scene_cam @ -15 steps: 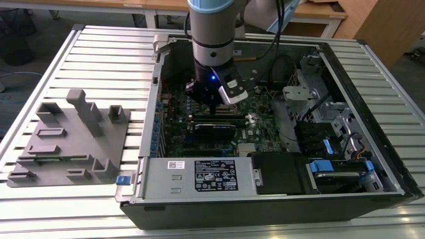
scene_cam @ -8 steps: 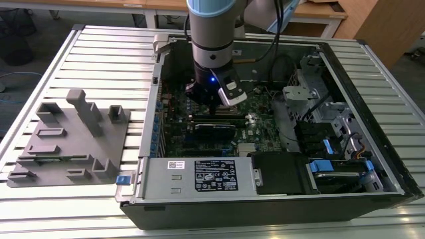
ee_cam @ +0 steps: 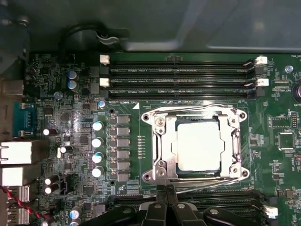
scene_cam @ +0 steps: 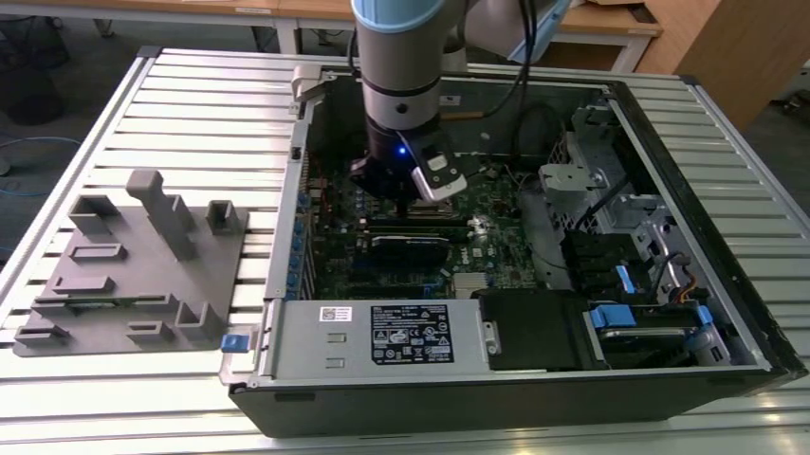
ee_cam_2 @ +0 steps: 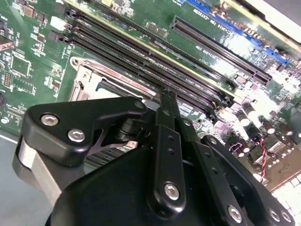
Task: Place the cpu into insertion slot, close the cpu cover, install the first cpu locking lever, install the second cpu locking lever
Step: 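Install the second cpu locking lever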
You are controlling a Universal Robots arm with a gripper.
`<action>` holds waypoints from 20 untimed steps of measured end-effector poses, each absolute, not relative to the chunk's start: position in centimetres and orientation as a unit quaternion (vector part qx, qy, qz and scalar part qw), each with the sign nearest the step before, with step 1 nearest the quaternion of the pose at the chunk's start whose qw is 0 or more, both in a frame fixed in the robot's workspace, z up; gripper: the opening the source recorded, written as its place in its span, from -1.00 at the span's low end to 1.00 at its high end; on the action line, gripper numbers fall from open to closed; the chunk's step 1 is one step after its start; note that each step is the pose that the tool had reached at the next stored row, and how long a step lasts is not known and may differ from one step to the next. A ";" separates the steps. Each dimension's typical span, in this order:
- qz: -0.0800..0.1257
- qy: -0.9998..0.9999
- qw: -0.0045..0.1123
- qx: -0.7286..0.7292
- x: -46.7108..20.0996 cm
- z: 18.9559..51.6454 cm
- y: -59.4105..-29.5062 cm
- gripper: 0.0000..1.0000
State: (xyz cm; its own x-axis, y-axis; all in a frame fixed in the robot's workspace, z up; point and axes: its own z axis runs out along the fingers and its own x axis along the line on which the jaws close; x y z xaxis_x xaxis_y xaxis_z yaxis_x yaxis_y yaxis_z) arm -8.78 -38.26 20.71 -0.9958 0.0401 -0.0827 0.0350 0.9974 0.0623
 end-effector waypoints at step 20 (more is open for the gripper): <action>0.038 0.998 0.042 0.019 -9.6 20.3 -38.2 -0.79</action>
